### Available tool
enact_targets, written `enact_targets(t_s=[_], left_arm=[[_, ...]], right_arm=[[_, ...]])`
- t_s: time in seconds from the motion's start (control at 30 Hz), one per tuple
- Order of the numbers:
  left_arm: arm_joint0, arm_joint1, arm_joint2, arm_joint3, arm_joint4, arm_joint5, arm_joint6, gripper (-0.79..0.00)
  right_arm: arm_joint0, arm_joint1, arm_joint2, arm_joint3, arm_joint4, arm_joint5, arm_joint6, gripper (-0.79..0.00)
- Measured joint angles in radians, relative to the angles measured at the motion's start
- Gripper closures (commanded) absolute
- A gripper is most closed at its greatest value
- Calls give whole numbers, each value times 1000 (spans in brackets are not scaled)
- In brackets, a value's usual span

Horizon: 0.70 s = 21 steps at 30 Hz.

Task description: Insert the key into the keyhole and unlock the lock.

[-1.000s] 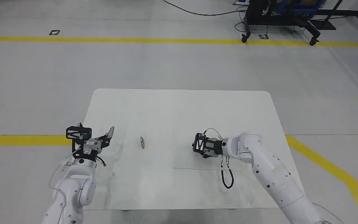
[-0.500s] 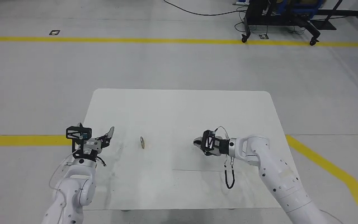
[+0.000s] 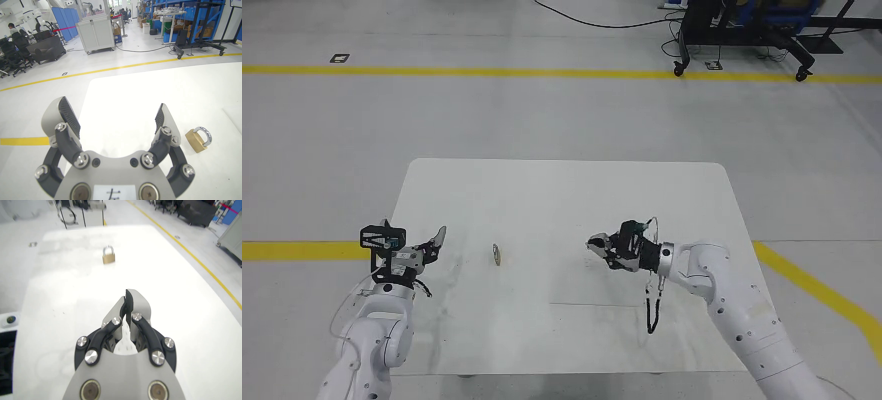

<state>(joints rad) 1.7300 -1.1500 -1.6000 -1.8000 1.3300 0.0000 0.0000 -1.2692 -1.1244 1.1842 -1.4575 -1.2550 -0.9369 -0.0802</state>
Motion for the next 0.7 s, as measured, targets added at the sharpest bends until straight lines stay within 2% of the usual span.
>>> enact_targets(t_s=[0.1, 0.37, 0.5, 0.53, 0.57, 0.6, 0.67, 0.7], left_arm=[[0, 0, 0, 0, 0, 0, 0, -785], [0, 0, -1, 0, 1, 1, 1, -785], [7, -7, -2, -24, 50, 92, 46, -785], [9, -9, 2, -36, 30, 86, 38, -785], [8, -10, 1, -47, -11, 59, 18, -785], [2, -9, -13, -54, -96, -8, -24, -785], [-19, -6, -39, -46, -284, -157, -105, -785], [-39, -3, -47, -31, -429, -263, -168, -785]], right_arm=[[-5, 3, 11, 8, 58, -59, -51, 0], [-10, 4, 19, 9, 76, -53, -57, 0], [-15, 2, 18, 12, 93, -45, -73, 0], [-19, 1, 13, 18, 117, -47, -91, 0], [-20, -1, 6, 27, 147, -58, -112, 0], [-18, -3, -8, 40, 189, -71, -137, 0], [-6, -5, -36, 63, 251, -77, -154, 0], [5, -5, -56, 82, 291, -76, -151, 0]])
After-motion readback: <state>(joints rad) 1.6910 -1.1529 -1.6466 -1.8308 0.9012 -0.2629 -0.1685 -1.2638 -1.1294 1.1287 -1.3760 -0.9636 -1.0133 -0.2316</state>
